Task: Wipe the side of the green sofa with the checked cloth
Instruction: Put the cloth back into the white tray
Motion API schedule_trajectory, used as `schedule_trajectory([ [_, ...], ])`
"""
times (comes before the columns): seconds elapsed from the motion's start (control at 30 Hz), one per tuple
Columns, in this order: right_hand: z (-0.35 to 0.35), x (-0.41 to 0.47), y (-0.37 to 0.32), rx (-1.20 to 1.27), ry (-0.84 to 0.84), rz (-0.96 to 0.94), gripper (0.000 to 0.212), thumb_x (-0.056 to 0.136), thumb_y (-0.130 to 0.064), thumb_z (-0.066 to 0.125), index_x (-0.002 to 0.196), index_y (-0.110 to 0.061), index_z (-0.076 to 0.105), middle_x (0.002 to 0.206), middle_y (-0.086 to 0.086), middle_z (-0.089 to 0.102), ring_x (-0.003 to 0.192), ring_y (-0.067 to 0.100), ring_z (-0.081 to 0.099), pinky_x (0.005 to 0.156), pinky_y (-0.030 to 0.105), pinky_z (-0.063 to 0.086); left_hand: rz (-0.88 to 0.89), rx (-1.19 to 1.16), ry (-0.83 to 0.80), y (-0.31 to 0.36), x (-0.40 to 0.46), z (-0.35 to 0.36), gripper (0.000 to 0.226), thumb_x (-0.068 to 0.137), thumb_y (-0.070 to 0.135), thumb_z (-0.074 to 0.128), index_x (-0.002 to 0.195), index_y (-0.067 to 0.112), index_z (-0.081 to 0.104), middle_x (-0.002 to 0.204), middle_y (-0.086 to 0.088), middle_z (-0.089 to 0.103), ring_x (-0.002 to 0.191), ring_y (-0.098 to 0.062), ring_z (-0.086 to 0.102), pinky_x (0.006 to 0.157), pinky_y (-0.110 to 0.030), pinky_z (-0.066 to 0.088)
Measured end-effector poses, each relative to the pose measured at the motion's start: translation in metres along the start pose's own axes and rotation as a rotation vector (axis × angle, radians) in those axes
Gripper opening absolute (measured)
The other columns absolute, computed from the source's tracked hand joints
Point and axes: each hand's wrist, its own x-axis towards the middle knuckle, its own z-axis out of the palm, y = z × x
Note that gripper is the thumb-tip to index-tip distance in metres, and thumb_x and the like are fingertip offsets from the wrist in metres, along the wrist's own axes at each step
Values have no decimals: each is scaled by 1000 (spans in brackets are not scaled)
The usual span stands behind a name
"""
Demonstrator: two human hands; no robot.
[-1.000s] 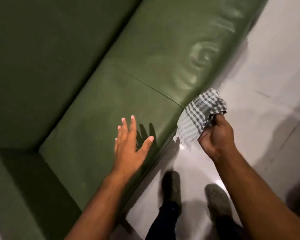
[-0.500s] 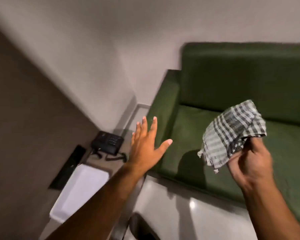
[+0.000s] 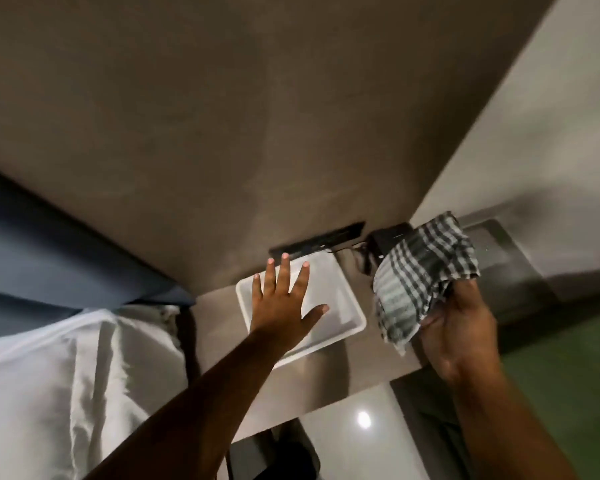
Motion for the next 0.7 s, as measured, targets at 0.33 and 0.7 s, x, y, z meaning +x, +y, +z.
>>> schedule_trajectory([
  [0.33, 11, 144, 143, -590, -141, 164, 29, 95, -18, 43, 121, -17, 56, 126, 1, 62, 117, 14, 59, 106, 43, 46, -204, -50, -157, -87, 17, 144, 93, 85, 82, 11, 161, 33, -6, 171, -11, -17, 158, -39, -15, 125, -60, -7],
  [0.7, -42, 222, 284, -1859, -695, -256, 38, 98, -29, 36, 134, -24, 46, 135, 15, 55, 120, 36, 53, 89, 43, 49, -344, -18, 23, -84, 24, 240, 96, 87, 85, 4, 162, 25, 9, 171, -14, -1, 157, -35, -3, 124, -57, 3],
])
